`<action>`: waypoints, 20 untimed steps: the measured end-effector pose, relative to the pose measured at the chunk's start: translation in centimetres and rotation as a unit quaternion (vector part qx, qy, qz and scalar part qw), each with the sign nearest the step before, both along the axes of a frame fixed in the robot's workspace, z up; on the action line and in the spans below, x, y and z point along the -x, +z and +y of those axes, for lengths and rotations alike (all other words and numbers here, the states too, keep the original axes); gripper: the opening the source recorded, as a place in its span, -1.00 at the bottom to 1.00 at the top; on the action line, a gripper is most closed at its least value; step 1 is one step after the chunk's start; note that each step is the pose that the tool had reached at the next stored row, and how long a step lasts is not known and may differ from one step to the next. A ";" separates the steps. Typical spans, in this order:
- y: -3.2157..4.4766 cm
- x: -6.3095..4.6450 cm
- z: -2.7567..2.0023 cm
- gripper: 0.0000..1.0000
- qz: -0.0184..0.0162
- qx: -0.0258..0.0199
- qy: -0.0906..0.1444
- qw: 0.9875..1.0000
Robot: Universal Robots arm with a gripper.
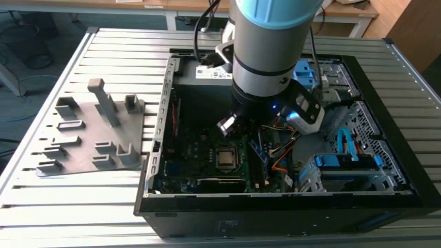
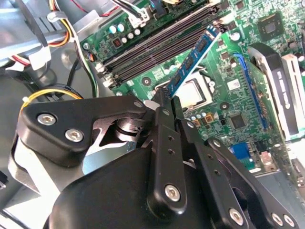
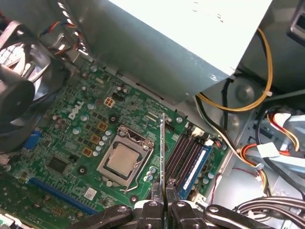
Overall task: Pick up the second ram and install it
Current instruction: 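Insert the second ram into the second slot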
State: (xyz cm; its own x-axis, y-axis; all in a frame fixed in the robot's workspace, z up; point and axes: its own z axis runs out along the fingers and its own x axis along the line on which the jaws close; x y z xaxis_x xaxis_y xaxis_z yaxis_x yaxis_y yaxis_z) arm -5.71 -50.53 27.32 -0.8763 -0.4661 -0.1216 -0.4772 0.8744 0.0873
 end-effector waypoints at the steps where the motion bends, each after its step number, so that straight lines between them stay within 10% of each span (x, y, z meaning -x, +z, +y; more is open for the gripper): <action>1: -0.01 0.0 0.00 -0.73 0.000 0.000 -0.005 1.000; 11: -0.02 0.0 0.00 -0.73 0.000 0.000 -0.059 0.998; 20: -0.04 0.0 0.00 -0.73 0.000 0.000 -0.127 0.992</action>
State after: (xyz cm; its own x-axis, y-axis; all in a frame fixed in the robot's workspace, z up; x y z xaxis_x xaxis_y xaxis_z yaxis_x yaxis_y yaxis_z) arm -5.71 -50.53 27.28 -0.9654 -0.2307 -0.1216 -0.2420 0.9663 0.0873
